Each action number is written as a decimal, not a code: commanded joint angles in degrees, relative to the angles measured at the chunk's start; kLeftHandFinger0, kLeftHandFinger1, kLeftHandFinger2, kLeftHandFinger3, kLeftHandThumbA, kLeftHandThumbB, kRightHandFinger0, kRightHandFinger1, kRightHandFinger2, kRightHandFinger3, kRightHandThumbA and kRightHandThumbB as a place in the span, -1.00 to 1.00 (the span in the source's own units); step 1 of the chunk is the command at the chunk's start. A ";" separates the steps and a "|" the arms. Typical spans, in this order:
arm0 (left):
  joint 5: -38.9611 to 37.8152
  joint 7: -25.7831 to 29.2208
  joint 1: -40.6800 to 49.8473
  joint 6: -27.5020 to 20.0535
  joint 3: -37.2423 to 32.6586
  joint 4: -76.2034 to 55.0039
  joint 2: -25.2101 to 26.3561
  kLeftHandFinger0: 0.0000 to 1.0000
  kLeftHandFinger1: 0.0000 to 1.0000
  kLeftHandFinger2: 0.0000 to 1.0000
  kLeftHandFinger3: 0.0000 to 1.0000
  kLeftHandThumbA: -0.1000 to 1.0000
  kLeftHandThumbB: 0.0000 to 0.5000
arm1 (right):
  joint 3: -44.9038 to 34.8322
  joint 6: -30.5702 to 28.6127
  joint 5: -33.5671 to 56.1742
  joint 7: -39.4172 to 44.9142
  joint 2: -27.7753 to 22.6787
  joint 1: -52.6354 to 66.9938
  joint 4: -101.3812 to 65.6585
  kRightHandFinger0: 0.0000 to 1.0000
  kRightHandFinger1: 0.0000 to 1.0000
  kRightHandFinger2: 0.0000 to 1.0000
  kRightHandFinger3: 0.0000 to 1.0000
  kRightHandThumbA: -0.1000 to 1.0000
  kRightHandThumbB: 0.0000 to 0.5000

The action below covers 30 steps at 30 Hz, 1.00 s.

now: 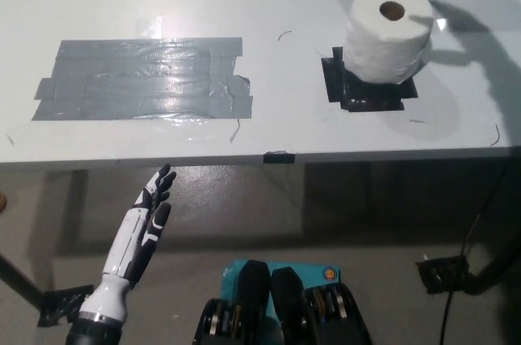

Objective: A person hands over a roll of toilet paper to the robot , and the robot inserts its right thumb into the hole in the centre to grab the roll, and then places it on the balck area on the desk.

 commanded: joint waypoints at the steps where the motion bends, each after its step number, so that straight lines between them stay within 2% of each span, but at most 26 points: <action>1: 0.13 0.71 -1.03 -1.13 0.29 -0.66 0.50 1.00 1.00 1.00 1.00 1.00 -0.21 | -2.13 -6.39 -0.36 -10.99 -3.12 -5.09 -4.83 1.00 1.00 1.00 1.00 0.87 0.79; 6: 0.47 0.90 -1.97 -0.05 0.23 -0.98 0.05 1.00 1.00 1.00 1.00 1.00 -0.19 | -5.07 -8.91 0.46 -15.31 -3.88 -3.92 -10.67 1.00 1.00 1.00 1.00 0.92 0.76; 7: 0.60 1.09 -2.86 0.05 0.33 -0.62 0.03 1.00 1.00 1.00 1.00 1.00 -0.17 | -6.42 -8.16 1.22 -14.32 -4.14 -2.44 -15.98 1.00 1.00 1.00 1.00 0.98 0.81; 10: 0.67 1.35 -4.99 -0.28 0.60 0.34 0.25 1.00 1.00 1.00 1.00 1.00 -0.19 | -7.95 -6.74 1.78 -12.54 -4.53 -1.08 -22.70 1.00 1.00 1.00 1.00 1.00 0.88; 11: 0.15 1.26 -6.11 -0.78 0.70 0.98 0.24 1.00 1.00 1.00 1.00 1.00 -0.20 | -9.07 -5.33 2.62 -10.65 -4.82 1.44 -30.28 1.00 1.00 1.00 1.00 1.00 0.98; 13: -0.42 1.08 -7.73 -1.74 0.70 2.10 0.27 1.00 1.00 1.00 1.00 1.00 -0.29 | -10.66 -3.15 4.17 -7.88 -5.10 4.91 -40.30 1.00 1.00 1.00 1.00 1.00 0.95; 14: -1.14 0.69 -8.64 -1.48 0.80 2.44 0.31 1.00 1.00 1.00 1.00 1.00 -0.21 | -11.60 -1.54 4.93 -6.99 -5.12 7.61 -47.31 1.00 1.00 1.00 1.00 1.00 0.90; 16: -0.94 0.74 -9.37 -1.37 0.81 2.52 0.45 1.00 1.00 1.00 1.00 1.00 -0.24 | -13.21 1.26 6.04 -6.74 -4.50 10.59 -54.93 1.00 1.00 1.00 1.00 1.00 0.87; 19: 0.04 1.17 -9.47 -0.43 0.72 1.50 0.32 1.00 1.00 1.00 1.00 1.00 -0.28 | -17.57 5.89 11.64 -7.39 -1.58 18.62 -70.11 1.00 1.00 1.00 1.00 1.00 0.49; 23: -0.09 1.15 -8.96 0.10 0.96 0.78 0.48 1.00 1.00 1.00 1.00 1.00 -0.30 | -19.85 6.84 15.51 -9.31 2.05 27.95 -82.08 1.00 1.00 1.00 1.00 1.00 0.51; 26: -0.40 1.09 -8.95 -0.15 1.06 1.07 0.56 1.00 1.00 1.00 1.00 1.00 -0.27 | -19.72 7.03 16.19 -10.32 4.25 34.11 -89.51 1.00 1.00 1.00 1.00 1.00 0.66; 28: -0.11 1.32 -8.72 -0.55 1.02 1.27 0.57 1.00 1.00 1.00 1.00 1.00 -0.28 | -18.77 6.42 16.40 -10.46 5.40 39.02 -95.00 1.00 1.00 1.00 1.00 1.00 0.52; 30: 0.09 1.41 -8.60 -0.81 0.86 1.53 0.44 1.00 1.00 1.00 1.00 1.00 -0.32 | -17.63 6.11 15.22 -10.89 6.87 43.51 -100.39 1.00 1.00 1.00 1.00 1.00 0.51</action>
